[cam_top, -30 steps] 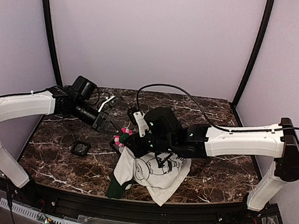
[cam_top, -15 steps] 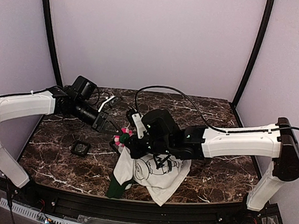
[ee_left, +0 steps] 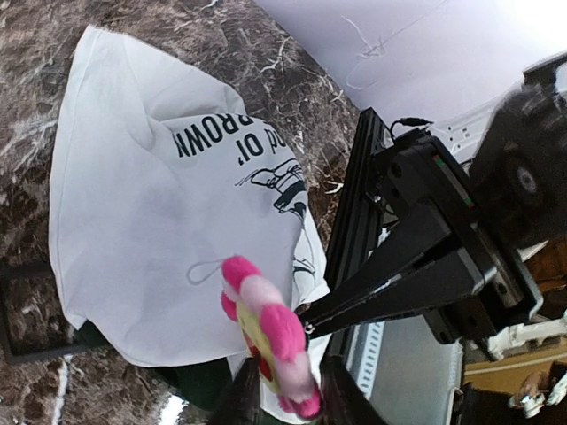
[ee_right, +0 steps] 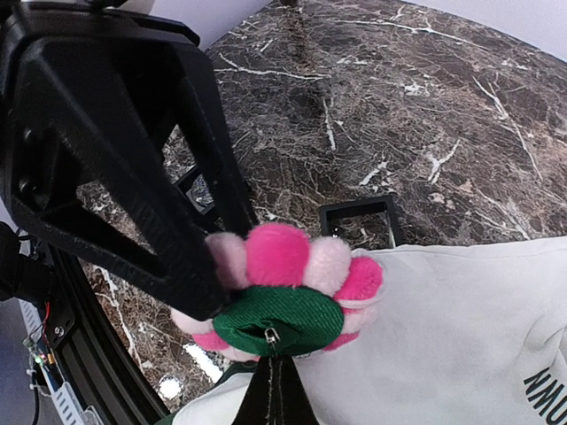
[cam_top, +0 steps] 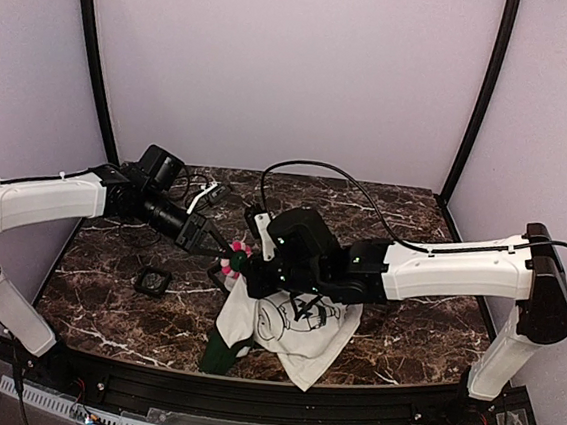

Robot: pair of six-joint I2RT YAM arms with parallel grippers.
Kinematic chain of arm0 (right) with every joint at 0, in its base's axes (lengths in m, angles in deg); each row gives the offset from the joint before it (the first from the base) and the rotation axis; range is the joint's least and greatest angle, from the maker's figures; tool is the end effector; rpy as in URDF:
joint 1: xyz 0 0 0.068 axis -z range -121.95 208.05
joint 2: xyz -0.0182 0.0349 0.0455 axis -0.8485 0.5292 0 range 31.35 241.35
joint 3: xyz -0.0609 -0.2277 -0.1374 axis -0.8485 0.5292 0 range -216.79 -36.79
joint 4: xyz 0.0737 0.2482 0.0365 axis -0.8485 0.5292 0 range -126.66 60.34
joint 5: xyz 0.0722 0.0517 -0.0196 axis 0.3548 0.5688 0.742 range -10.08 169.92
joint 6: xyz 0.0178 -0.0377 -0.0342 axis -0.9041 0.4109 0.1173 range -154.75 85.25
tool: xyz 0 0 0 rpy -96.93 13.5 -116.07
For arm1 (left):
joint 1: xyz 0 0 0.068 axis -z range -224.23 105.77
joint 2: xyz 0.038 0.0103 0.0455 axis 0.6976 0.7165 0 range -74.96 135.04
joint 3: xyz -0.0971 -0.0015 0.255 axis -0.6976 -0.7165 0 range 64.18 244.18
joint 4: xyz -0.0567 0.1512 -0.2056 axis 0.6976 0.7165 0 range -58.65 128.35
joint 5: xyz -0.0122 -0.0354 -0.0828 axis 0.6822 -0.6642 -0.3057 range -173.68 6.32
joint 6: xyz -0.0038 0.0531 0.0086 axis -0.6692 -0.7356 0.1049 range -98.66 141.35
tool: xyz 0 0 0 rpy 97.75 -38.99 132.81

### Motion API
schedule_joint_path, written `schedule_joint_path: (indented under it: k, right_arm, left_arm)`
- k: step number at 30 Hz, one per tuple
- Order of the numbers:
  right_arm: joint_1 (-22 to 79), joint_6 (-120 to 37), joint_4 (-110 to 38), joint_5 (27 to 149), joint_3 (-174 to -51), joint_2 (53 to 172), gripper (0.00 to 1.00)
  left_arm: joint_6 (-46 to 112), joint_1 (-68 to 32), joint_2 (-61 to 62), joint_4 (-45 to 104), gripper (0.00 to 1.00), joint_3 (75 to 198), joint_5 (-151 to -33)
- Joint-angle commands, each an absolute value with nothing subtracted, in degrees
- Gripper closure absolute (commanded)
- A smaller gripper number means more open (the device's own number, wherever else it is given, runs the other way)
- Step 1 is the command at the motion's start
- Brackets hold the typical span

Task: Remove the brooch from the garment
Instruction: Pass from the left arm to the right

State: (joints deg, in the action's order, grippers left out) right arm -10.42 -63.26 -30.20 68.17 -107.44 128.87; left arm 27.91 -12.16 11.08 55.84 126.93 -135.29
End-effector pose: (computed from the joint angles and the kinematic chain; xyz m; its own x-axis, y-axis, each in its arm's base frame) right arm 0.1503 0.3611 0.2582 -0.5821 -0.2020 -0.7876 -0.6491 0.6988 0.3005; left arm 0.2521 -0.1910 0.2640 -0.7122 0.3626 -0.6011 0.6991 0.2899 -0.6536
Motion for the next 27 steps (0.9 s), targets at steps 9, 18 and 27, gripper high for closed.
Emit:
schedule_joint_path:
  k: [9,18,27]
  right_arm:
    - [-5.48,-74.36,-43.19,74.09,-98.74,121.63,1.0]
    - [-4.27,-74.71,-45.58,78.95,-97.77,121.73,1.0]
    - [-4.27,-74.38,-45.74,81.92,-99.27,122.91,1.0]
  left_arm:
    - [28.12,-12.26,8.94,53.96,0.21,125.38,-132.87]
    - [34.77,-9.3,8.79,44.08,0.18,122.46,-133.88]
    - [33.68,-7.65,9.15,45.33,0.23,122.98,-131.27]
